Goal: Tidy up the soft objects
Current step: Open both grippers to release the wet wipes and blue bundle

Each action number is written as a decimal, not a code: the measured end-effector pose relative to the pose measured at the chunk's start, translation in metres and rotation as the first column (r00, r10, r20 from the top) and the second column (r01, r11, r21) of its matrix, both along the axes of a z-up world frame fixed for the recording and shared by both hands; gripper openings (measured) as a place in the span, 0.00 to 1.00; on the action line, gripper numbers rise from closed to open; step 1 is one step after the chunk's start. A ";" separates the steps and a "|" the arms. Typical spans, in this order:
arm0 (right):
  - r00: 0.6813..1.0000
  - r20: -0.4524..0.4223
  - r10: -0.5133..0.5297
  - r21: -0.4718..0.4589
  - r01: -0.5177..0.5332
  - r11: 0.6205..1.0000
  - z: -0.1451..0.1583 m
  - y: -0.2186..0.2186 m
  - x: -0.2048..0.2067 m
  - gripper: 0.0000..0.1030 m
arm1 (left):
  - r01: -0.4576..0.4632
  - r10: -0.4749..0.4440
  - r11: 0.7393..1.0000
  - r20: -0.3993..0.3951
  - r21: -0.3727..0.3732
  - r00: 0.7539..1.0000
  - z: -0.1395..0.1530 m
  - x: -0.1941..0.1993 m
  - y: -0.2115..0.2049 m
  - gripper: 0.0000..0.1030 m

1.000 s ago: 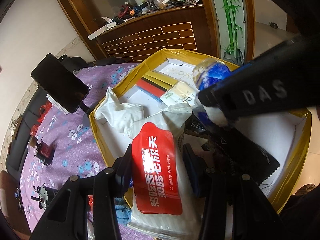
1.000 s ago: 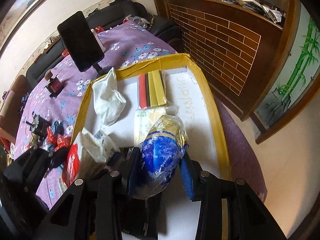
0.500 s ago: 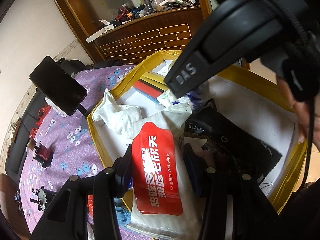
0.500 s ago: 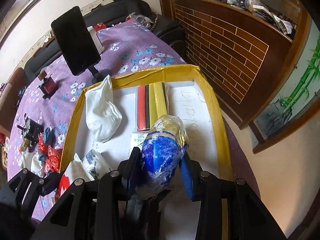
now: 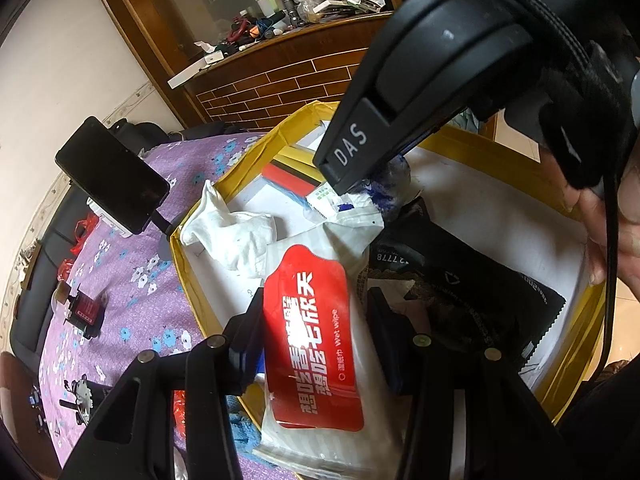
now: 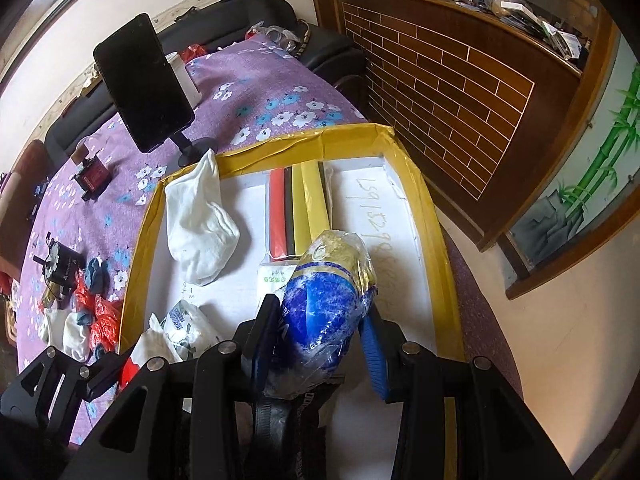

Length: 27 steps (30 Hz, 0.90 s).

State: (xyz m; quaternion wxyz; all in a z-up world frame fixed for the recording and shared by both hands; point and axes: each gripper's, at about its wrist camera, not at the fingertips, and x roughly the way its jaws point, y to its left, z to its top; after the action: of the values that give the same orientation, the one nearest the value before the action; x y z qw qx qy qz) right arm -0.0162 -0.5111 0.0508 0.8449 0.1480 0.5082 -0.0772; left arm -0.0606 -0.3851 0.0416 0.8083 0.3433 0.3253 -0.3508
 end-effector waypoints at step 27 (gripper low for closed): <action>0.998 0.053 -0.043 -0.004 0.044 0.999 0.026 -0.001 -0.022 0.52 | -0.010 0.011 1.000 0.048 -0.026 0.999 0.013 -0.011 0.003 0.69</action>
State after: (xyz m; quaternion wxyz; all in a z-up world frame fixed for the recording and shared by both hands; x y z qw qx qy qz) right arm -0.0383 -0.5118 0.0767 0.8565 0.1589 0.4822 -0.0929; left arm -0.0720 -0.3821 0.0549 0.8220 0.3395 0.3032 -0.3422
